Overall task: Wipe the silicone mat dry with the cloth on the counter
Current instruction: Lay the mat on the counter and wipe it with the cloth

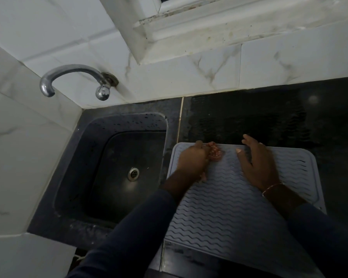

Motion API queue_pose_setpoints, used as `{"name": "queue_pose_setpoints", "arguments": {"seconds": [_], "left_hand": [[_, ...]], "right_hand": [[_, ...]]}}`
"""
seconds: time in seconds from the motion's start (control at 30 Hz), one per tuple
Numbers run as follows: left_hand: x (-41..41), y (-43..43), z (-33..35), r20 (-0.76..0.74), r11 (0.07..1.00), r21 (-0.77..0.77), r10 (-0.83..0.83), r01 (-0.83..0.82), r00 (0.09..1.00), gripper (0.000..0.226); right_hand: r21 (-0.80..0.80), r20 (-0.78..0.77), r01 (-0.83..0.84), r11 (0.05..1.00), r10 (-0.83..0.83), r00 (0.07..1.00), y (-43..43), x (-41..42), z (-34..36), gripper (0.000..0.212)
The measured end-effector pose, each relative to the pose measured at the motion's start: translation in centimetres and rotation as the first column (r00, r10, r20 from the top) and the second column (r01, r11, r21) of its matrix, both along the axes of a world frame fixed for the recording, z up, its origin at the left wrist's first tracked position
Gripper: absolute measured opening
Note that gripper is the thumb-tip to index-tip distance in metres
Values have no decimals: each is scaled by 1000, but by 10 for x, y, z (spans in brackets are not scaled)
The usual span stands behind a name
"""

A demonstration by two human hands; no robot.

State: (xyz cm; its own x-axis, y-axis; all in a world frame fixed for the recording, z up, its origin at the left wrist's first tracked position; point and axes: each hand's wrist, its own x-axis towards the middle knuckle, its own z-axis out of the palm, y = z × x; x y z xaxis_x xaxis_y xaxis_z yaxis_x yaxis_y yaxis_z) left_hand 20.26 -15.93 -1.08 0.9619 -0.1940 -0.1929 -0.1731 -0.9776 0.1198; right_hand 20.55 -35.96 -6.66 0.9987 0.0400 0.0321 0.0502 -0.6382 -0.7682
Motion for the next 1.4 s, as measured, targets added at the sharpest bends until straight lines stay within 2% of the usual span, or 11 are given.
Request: {"name": "queue_pose_setpoints", "arguments": {"seconds": [0.17,0.43,0.67,0.73,0.8,0.87,0.97,1.03,1.23,1.33,1.4], "left_hand": [[5,48,11,-16,991,87,107,-105,994,27],[20,57,26,-20,946,247,220,-208,975,21],[42,49,43,-146,915,382,197,-129,969,26],[45,47,43,-156,895,439,166,-82,974,26],[42,45,42,-123,901,423,165,-99,978,27],[35,41,39,-96,937,296,222,-185,970,29],[24,33,33,-167,951,93,306,-294,937,21],[23,33,29,-201,950,41,310,-308,929,17],[22,59,36,-155,928,157,361,-338,920,34],[20,52,46,-133,918,276,329,-284,935,32],[15,47,48,-136,923,240,338,-300,931,29]], "right_hand": [[28,-1,-11,1000,11,1000,-1,0,-2,54],[63,-24,-9,998,11,1000,-3,-2,0,51],[48,-36,-22,999,24,999,-4,-4,4,59],[41,-34,-13,999,14,999,-4,-5,8,52],[31,-31,0,1000,1,1000,-3,-5,10,49],[29,-20,-4,1000,5,1000,-3,-4,9,49],[27,4,-21,999,21,1000,-3,-2,4,48],[16,23,-21,1000,20,1000,-2,-1,3,48],[19,13,-28,999,28,1000,-2,-2,4,55],[14,21,-22,1000,21,1000,-3,-2,3,58],[8,23,-24,1000,24,999,-2,-1,4,60]]}}
